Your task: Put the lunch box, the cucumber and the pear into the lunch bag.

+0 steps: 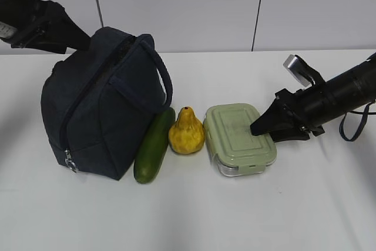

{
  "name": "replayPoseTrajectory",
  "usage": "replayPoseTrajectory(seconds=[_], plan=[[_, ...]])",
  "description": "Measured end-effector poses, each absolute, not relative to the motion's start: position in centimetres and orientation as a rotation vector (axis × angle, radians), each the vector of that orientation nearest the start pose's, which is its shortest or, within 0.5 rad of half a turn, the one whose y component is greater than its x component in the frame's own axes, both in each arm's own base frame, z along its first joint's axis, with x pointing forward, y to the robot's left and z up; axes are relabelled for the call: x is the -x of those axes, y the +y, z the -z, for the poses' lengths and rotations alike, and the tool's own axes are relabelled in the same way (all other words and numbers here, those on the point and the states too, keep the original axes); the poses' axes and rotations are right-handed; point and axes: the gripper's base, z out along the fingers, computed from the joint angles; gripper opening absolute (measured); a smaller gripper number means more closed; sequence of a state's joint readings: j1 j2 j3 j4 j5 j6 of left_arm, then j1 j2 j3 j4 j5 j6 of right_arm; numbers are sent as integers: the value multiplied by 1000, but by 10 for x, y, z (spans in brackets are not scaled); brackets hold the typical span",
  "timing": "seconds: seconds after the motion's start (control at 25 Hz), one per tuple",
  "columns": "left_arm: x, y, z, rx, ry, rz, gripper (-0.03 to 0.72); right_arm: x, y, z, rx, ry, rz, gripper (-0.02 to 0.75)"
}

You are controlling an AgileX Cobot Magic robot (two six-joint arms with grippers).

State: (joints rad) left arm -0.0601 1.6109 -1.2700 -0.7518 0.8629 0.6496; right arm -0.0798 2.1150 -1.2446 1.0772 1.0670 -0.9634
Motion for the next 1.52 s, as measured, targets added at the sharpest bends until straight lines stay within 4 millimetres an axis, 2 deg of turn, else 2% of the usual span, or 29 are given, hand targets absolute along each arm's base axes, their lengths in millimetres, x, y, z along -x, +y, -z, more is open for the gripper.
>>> replayPoseTrajectory(seconds=[0.2,0.84,1.2,1.52], plan=[[-339,-68,-298,-414,2419,667,403,-381,40,-126,250,2658,-1229,327],[-339,-68,-298,-414,2419,667,403,-382,40,-126,244,2653,-1239,321],[-339,-68,-298,-414,2418,666,403,-391,39,-144,291,2607,-1192,321],[-339,-66,-297,-383,2447,650,403,-393,40,-147,294,2601,-1201,321]])
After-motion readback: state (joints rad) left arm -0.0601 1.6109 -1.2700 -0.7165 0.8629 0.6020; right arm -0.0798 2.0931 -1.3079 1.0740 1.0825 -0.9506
